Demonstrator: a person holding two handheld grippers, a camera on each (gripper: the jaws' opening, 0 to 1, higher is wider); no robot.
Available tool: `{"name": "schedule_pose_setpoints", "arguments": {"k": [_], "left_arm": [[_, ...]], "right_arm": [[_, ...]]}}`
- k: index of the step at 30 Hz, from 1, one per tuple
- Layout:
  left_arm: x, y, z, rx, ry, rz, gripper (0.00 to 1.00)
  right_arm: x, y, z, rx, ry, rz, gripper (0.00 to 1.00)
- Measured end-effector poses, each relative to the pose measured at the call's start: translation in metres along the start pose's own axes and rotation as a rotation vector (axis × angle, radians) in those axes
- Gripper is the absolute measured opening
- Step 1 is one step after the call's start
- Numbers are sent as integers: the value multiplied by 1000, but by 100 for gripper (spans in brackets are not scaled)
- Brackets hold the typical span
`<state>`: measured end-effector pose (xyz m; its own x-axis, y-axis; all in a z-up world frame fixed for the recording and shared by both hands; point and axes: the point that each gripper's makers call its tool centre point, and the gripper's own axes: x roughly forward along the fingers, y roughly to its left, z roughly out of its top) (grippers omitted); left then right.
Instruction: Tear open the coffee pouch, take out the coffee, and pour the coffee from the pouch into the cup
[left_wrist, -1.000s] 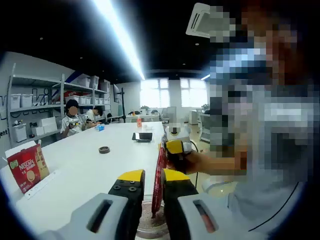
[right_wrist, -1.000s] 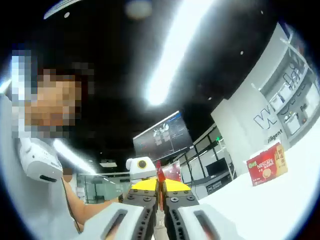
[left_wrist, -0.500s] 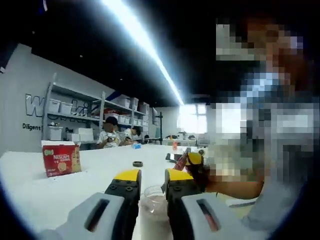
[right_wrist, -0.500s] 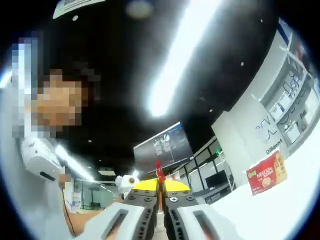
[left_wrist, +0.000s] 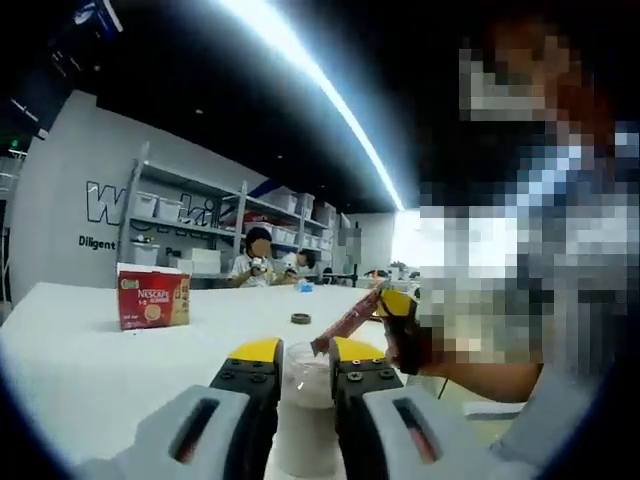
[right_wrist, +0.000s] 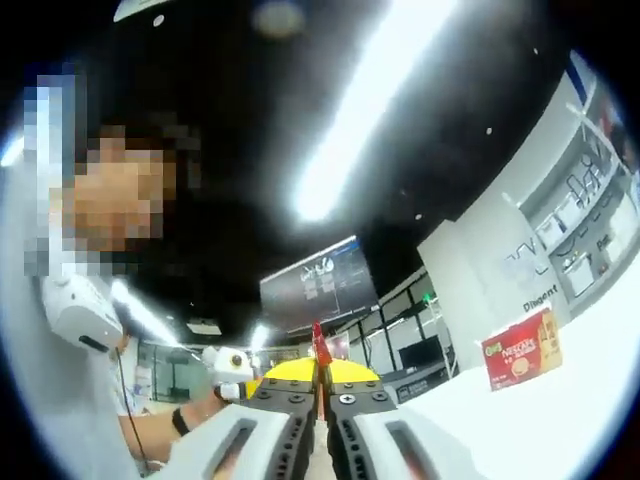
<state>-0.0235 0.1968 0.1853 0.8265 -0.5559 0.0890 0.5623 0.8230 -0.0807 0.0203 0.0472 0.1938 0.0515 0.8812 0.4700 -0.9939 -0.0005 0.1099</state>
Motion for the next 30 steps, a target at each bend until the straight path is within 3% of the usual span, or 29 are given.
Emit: {"name": "schedule_pose_setpoints", "arguments": {"k": [2,3,4,6,7,9,10,12,14,16,18,21,23,27,29,30], "left_arm": [[1,-2,0,-14,-7,-23,21],[1,-2,0,-25,-8,-27,21],[1,-1,-1,-28,-8,-28,21],[0,0,-3,-30,-6,-22,21],[0,1,-4,-32,-6,-20,21],[0,1,-6,-39,-7,-20,21],[0,1,-6,-41,-6,-21,21],[2,-1,-8,-41,-1,-24,21],[4,-2,-10,-41,8,-26,21],[6,-5,-10,-33,17,-29,21],[7,-7,-11,-21,27,-32,21],[8,-7,-14,-19,34,-31,21],[9,-6,-15,-21,38,-29,21],[8,-7,-16,-22,38,-30,21],[7,-6,-17,-21,41,-27,21],[7,-5,-17,-21,40,-26,21]], "right_arm": [[-1,5,14,38,-69,35,3],[-2,5,15,33,-69,32,3],[-1,6,15,31,-66,31,3],[-1,0,1,-25,22,1,3],[0,0,1,-30,18,3,3],[-3,4,12,27,-53,29,3],[-4,3,12,23,-48,28,3],[-4,-3,1,-31,28,-5,3],[-4,4,12,26,-37,32,3],[-5,3,14,21,-44,29,3],[-4,0,2,-21,25,16,3],[-3,4,11,25,-34,41,3],[-2,1,3,-11,19,25,3],[-1,4,13,29,-35,54,3],[0,-1,3,-9,24,29,3],[2,-1,2,-5,20,30,3]]}}
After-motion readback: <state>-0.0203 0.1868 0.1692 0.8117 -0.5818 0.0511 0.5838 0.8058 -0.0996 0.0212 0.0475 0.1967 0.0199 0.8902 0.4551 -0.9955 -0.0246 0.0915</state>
